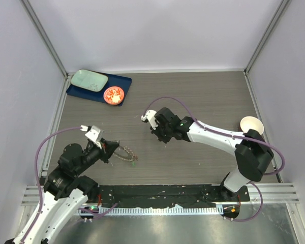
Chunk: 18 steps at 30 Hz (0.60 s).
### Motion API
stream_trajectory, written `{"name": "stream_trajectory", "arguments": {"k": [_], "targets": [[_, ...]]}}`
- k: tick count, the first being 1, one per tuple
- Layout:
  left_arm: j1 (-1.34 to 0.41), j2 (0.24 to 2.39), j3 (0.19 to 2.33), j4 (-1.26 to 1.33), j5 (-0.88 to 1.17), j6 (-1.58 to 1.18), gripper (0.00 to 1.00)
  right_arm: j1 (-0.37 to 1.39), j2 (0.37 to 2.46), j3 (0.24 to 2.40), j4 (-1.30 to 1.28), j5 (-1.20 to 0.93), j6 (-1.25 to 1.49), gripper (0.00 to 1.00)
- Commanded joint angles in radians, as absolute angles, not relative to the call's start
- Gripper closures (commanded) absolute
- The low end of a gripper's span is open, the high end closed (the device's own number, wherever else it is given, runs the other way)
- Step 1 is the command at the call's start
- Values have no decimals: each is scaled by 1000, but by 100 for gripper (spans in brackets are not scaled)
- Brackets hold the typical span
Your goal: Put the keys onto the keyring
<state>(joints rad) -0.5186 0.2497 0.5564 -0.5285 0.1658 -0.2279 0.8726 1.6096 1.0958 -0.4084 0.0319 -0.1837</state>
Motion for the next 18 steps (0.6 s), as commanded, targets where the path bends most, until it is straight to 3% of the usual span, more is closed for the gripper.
{"name": "stream_trajectory", "arguments": {"k": [1, 18], "targets": [[-512, 302, 566, -399, 293, -213, 100, 867, 1479, 1092, -420, -123, -172, 99], [-512, 498, 664, -364, 607, 24, 100, 867, 1252, 948, -313, -405, -224, 99]]}}
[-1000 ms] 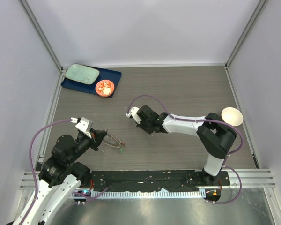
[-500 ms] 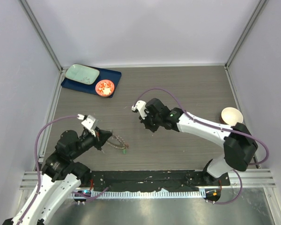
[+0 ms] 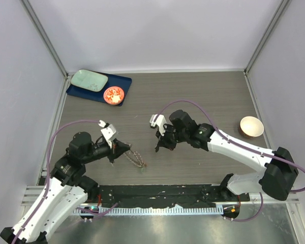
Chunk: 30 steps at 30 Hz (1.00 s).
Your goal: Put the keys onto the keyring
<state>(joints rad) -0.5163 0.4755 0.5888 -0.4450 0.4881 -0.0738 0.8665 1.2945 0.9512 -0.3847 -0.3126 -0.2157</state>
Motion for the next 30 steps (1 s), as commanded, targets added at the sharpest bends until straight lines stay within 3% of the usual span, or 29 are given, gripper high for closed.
{"name": "stream_trajectory", "arguments": {"k": [1, 15, 21, 30], "targets": [[-512, 506, 669, -364, 623, 44, 100, 867, 1249, 945, -299, -417, -224, 99], [-514, 653, 701, -276, 839, 147, 100, 868, 1144, 844, -124, -434, -221, 99], [-514, 660, 681, -310, 743, 155, 100, 868, 1219, 930, -337, -276, -121, 99], [-512, 485, 667, -406, 496, 187, 100, 864, 1408, 1123, -791, -53, -96, 99]]}}
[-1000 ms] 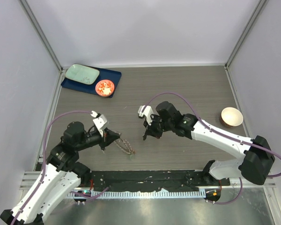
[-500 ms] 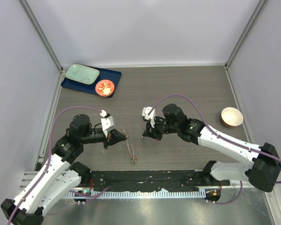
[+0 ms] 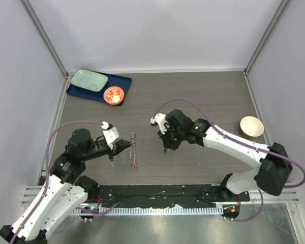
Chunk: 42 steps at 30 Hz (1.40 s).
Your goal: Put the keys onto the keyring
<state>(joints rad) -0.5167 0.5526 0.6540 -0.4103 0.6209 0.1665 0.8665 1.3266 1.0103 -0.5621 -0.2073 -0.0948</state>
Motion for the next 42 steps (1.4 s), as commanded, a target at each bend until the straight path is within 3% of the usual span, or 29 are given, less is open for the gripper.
{"name": "stream_trajectory", "arguments": {"k": [1, 4, 10, 18, 25, 38, 42], "targets": [[-512, 474, 664, -407, 477, 183, 100, 862, 1478, 1143, -864, -22, -104, 99], [-512, 431, 655, -416, 422, 172, 100, 857, 1596, 1244, -1018, 110, -140, 99], [-512, 381, 649, -422, 361, 163, 100, 859, 1854, 1480, -1237, 166, -248, 99], [-512, 359, 644, -417, 356, 158, 100, 893, 2176, 1758, -1350, 164, -327, 99], [-512, 362, 643, -416, 360, 153, 100, 922, 2293, 1877, -1361, 184, -367, 98], [-512, 370, 641, -414, 357, 152, 100, 934, 2316, 1908, -1298, 172, -402, 66], [-512, 373, 641, -414, 357, 152, 100, 936, 2214, 1890, -1234, 143, -405, 59]]}}
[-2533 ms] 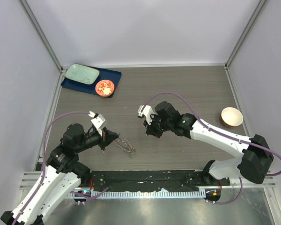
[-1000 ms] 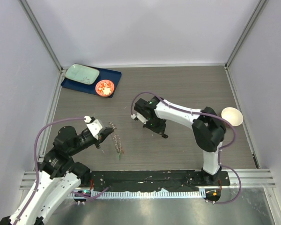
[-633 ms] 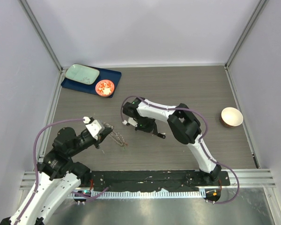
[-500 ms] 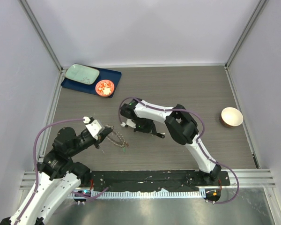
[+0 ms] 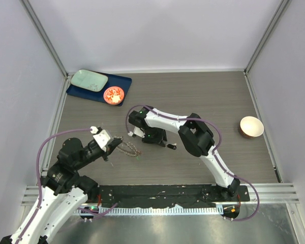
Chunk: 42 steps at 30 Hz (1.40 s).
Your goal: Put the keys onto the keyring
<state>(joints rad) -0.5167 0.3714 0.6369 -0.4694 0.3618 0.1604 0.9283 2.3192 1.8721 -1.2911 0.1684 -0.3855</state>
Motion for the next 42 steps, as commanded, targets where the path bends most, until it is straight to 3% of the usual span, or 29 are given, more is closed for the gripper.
{"name": "stream_trajectory", "arguments": {"k": [1, 6, 11, 17, 24, 32, 42], "targets": [[-512, 374, 641, -414, 357, 150, 100, 936, 2186, 1867, -1215, 140, -405, 57], [-512, 367, 640, -414, 351, 152, 100, 927, 1996, 1709, -1012, 101, -374, 53], [-512, 359, 637, -411, 344, 149, 100, 873, 1719, 1361, -711, 31, -281, 53], [-512, 362, 637, -410, 345, 146, 100, 799, 1398, 870, -71, -68, -74, 52], [-511, 365, 637, -410, 339, 144, 100, 796, 1243, 413, 518, -29, -14, 52], [-511, 371, 635, -408, 333, 144, 100, 795, 1299, 295, 781, 38, -9, 59], [-511, 377, 635, -411, 328, 144, 100, 795, 1370, 296, 802, 41, -28, 64]]}}
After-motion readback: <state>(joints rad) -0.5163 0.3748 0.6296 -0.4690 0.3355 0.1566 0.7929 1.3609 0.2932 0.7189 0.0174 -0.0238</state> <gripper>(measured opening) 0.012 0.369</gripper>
